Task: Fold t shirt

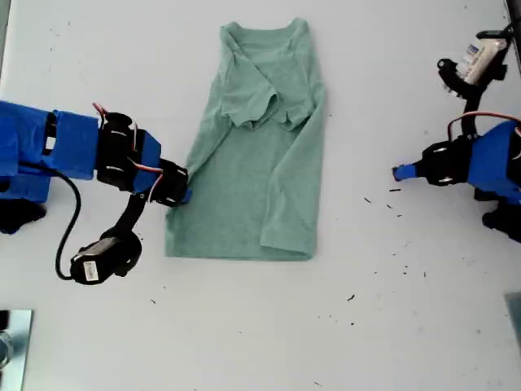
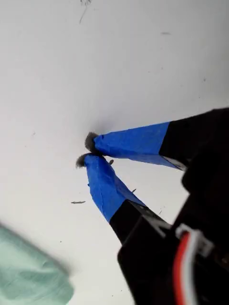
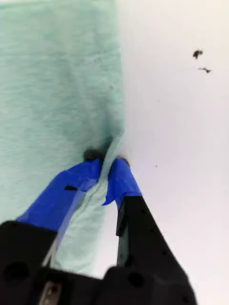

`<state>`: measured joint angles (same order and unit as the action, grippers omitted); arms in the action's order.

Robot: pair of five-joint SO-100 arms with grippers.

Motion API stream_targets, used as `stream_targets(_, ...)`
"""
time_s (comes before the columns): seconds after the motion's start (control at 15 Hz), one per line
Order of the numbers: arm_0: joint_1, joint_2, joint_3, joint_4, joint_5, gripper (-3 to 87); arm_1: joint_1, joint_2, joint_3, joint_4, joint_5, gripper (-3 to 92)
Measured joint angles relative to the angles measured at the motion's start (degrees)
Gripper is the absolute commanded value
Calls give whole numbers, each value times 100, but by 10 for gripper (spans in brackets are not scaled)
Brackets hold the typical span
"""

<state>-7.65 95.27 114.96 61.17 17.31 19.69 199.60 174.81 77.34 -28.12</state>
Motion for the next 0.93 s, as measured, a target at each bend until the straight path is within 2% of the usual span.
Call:
stream_targets(0.13, -9, 448, -149, 352, -70, -1, -18, 0, 0, 0, 0, 23)
stream_targets(0.27, -9, 475, 299, -237, -97, -1, -18, 0, 0, 0, 0, 23)
stream_targets(0.33, -26, 492, 237, -220, -176, -2, -26, 0, 0, 0, 0, 23)
stream_targets(0.53, -246, 492, -1125, 1072, -237, -2, -53, 0, 0, 0, 0, 23)
stream_targets(0.67, -264, -193, -2742, 1459, -229, -2, -53, 0, 0, 0, 0, 23)
stream_targets(0.8, -193, -2145, -5080, 1626, -193, 11, -53, 0, 0, 0, 0, 23)
stream_targets(0.87, -149, -3085, -5950, 1371, -167, 198, -53, 0, 0, 0, 0, 23)
stream_targets(0.93, -141, -3797, -6258, 1002, -88, 240, -53, 0, 0, 0, 0, 23)
